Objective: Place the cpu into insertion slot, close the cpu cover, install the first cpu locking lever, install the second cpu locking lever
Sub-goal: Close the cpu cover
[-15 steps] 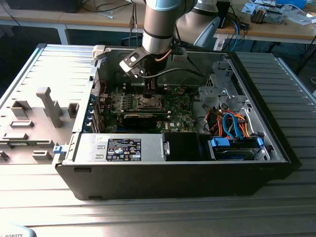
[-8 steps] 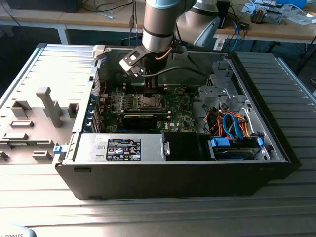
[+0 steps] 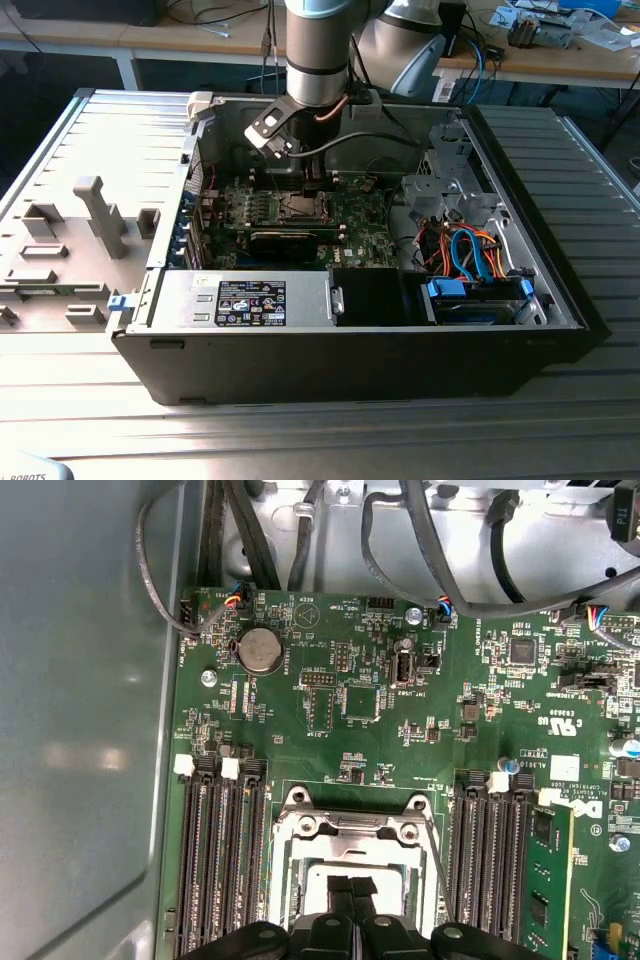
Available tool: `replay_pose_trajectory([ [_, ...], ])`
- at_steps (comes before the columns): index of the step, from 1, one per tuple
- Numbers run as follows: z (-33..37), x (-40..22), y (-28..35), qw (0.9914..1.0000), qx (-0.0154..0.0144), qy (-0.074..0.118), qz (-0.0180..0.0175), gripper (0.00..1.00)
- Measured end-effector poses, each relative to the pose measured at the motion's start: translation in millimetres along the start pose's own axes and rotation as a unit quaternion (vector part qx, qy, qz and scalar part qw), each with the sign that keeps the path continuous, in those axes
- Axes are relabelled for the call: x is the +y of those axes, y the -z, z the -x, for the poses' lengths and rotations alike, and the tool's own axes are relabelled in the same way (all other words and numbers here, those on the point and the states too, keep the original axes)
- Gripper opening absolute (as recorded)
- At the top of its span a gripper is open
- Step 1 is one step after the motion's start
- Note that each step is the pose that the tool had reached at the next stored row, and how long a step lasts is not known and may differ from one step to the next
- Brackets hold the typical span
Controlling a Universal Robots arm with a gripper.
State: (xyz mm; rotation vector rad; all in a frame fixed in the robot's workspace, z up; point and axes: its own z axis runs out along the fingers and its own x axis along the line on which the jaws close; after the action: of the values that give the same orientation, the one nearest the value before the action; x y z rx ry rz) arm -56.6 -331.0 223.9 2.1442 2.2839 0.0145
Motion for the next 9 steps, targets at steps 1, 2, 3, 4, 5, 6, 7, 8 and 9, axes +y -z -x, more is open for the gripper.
replay_pose_trajectory([
  [1, 0.0, 0.0, 0.0, 1.00000, 0.0000, 0.000, 0.0000, 0.11],
  [2, 0.0, 0.0, 0.0, 1.00000, 0.0000, 0.000, 0.0000, 0.11],
  [3, 0.0, 0.0, 0.0, 1.00000, 0.0000, 0.000, 0.0000, 0.11],
  [4, 0.0, 0.0, 0.0, 1.00000, 0.0000, 0.001, 0.0001, 0.11],
  [5, 0.0, 0.0, 0.0, 0.99999, 0.0000, 0.003, 0.0001, 0.11],
  [6, 0.0, 0.0, 0.0, 0.99998, 0.0001, 0.006, 0.0001, 0.11],
  [7, 0.0, 0.0, 0.0, 0.99995, 0.0001, 0.010, 0.0001, 0.11],
  [8, 0.0, 0.0, 0.0, 0.99984, 0.0002, 0.018, 0.0002, 0.11],
  [9, 0.0, 0.0, 0.0, 0.99970, 0.0003, 0.025, 0.0002, 0.11],
])
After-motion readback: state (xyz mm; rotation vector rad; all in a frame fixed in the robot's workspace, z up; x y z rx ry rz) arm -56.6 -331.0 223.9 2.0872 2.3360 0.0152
